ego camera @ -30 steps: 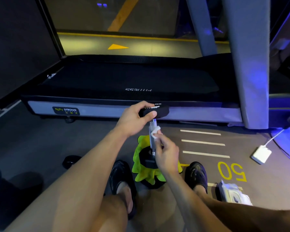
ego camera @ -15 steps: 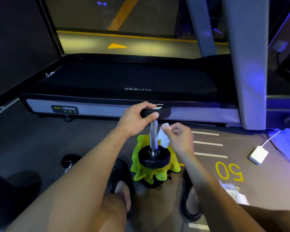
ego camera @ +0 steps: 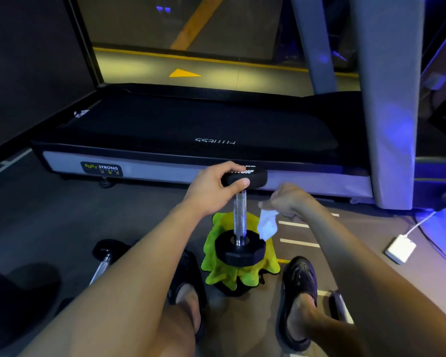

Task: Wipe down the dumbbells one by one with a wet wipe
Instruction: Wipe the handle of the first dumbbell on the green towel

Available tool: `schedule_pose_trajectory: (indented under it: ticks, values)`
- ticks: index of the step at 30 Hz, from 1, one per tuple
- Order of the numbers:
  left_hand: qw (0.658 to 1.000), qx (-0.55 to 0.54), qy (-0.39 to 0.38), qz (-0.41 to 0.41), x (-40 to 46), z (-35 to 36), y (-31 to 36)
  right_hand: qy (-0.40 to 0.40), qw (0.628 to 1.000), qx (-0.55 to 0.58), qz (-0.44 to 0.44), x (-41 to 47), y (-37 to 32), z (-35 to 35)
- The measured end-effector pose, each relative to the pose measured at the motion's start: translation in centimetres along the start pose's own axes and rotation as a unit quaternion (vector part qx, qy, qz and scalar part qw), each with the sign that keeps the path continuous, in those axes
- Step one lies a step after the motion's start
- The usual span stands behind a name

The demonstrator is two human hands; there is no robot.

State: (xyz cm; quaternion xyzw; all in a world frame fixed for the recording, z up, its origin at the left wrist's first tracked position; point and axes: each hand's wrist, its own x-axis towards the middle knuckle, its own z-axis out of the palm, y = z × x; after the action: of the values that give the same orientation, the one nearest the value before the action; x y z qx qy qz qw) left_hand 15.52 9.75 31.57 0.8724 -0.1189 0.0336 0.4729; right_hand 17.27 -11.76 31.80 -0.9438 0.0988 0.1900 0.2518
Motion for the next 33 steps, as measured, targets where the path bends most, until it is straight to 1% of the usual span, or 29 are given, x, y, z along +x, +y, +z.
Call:
schedule_pose_trajectory:
  ticks: [2,4,7,10,15,17,20,24,27,31,33]
  values:
    - [1.0,0.0,0.0,-0.002,0.0,0.0,0.1,0.046,0.998,-0.039,0.0,0.7,-0.6,0.4]
    - [1.0,0.0,0.0,-0.003,0.0,0.0,0.1,0.078,0.996,-0.044,0.002,1.2,-1.1,0.6]
    - [1.0,-0.003,0.0,-0.003,0.1,0.0,-0.1,0.051,0.998,0.009,-0.033,1.0,-1.3,0.8]
    - [1.0,-0.003,-0.001,-0.005,0.1,0.1,-0.2,0.038,0.998,0.034,-0.032,0.7,-0.7,1.0]
    - [1.0,-0.003,-0.001,-0.006,0.2,0.0,0.0,-0.033,0.997,0.065,-0.033,0.4,-0.1,1.3]
    - [1.0,-0.003,0.0,-0.006,0.2,0.0,0.1,-0.037,0.998,0.043,-0.037,0.3,-0.3,1.2]
    - [1.0,0.001,-0.001,-0.008,0.2,0.0,0.1,0.002,0.998,-0.04,-0.048,0.7,-0.6,1.0]
    - [1.0,0.002,0.001,-0.007,0.2,0.0,0.1,-0.011,0.993,-0.098,-0.065,0.7,-0.9,0.9]
    - [1.0,0.006,0.003,-0.006,0.2,0.0,0.1,-0.023,0.992,-0.075,-0.097,1.0,-0.9,0.8]
    - [1.0,0.009,0.002,-0.004,0.1,0.0,0.3,-0.01,0.993,-0.064,-0.096,0.8,-1.0,0.3]
    - [1.0,0.013,0.003,-0.005,0.1,-0.1,0.4,-0.023,0.994,-0.046,-0.097,0.6,-1.2,0.1]
